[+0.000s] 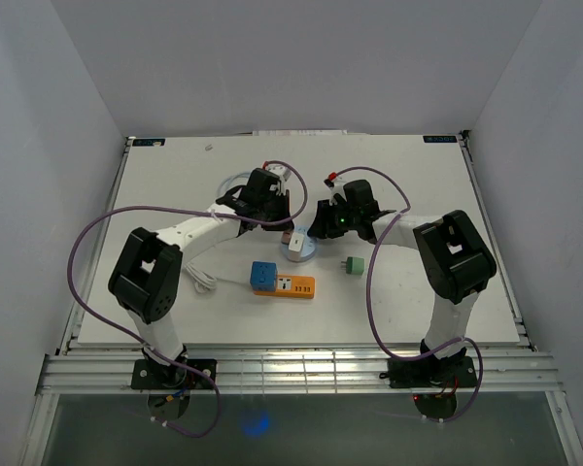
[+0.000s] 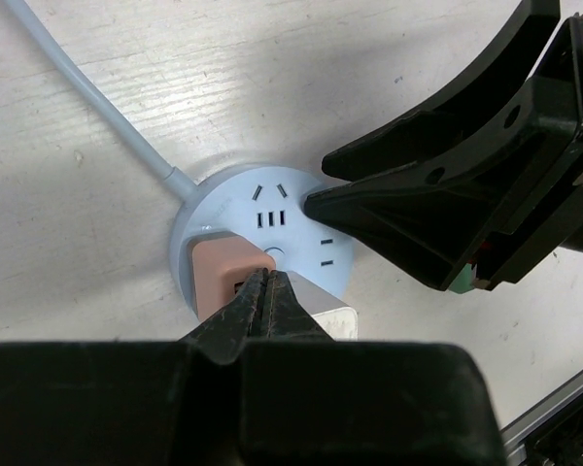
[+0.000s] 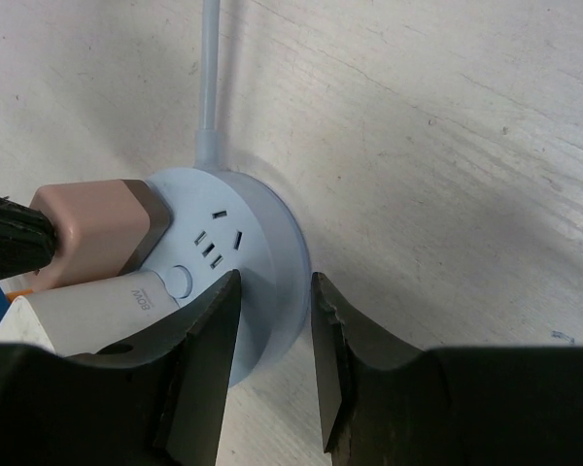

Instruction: Insert the plug

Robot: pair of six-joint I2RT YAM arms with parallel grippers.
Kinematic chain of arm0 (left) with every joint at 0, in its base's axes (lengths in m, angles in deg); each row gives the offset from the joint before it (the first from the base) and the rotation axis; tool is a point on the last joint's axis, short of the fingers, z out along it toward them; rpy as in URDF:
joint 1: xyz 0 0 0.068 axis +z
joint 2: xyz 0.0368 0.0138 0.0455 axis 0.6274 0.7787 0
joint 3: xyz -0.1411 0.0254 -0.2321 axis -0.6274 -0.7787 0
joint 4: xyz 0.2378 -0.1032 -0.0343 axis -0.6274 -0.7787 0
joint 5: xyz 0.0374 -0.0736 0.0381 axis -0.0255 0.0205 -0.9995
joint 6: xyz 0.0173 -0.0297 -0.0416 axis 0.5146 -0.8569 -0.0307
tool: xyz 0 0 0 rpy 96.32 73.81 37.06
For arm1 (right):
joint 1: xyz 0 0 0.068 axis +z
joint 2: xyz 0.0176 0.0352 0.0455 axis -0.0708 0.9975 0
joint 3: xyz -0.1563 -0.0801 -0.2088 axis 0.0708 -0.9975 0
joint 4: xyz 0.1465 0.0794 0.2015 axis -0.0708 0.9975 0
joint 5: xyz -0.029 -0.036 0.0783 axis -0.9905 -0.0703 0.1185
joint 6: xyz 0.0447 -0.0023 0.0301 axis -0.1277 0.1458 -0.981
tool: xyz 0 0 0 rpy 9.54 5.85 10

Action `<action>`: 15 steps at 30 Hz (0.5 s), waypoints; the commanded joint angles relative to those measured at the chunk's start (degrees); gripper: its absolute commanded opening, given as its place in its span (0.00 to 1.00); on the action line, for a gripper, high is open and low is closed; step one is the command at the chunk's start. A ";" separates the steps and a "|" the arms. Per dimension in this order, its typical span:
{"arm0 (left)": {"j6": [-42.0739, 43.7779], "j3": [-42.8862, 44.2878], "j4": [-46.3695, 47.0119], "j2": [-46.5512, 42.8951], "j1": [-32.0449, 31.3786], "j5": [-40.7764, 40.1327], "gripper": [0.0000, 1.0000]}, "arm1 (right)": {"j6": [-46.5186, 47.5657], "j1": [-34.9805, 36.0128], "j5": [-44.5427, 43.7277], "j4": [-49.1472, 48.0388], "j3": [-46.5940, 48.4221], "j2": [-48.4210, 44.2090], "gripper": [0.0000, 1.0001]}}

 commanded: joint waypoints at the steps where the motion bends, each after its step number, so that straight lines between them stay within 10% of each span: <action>1: 0.73 -4.35 -7.82 -1.16 0.67 -1.54 0.00 | 1.05 -0.06 -1.15 1.37 1.09 -0.72 0.41; 15: -2.87 -18.67 8.77 -5.56 1.55 -0.30 0.00 | 1.57 -0.06 -1.85 3.12 2.67 -2.12 0.41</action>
